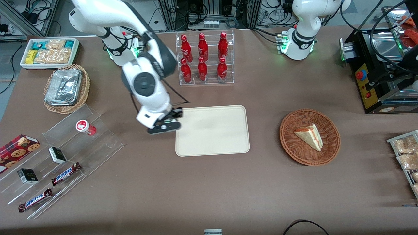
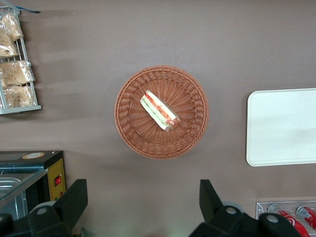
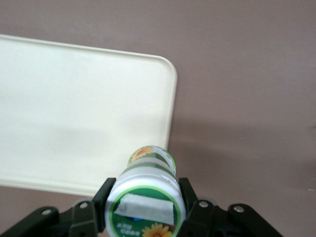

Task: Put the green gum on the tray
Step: 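Carry the gum jar with the right gripper over the cream tray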

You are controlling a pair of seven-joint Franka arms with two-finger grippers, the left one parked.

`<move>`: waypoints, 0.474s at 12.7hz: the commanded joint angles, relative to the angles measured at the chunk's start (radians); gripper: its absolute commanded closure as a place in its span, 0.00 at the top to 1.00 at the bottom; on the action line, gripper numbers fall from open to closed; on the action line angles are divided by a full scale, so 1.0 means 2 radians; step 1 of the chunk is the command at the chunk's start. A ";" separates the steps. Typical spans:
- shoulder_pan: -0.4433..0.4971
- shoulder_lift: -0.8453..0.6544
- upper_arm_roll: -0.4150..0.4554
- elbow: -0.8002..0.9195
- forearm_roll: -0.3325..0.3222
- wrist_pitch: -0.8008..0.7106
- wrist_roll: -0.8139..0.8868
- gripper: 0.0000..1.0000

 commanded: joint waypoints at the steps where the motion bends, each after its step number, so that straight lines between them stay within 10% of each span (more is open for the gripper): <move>1: 0.029 0.068 -0.006 0.075 0.014 0.003 0.064 0.00; 6: 0.080 0.129 -0.007 0.101 0.056 0.070 0.132 0.00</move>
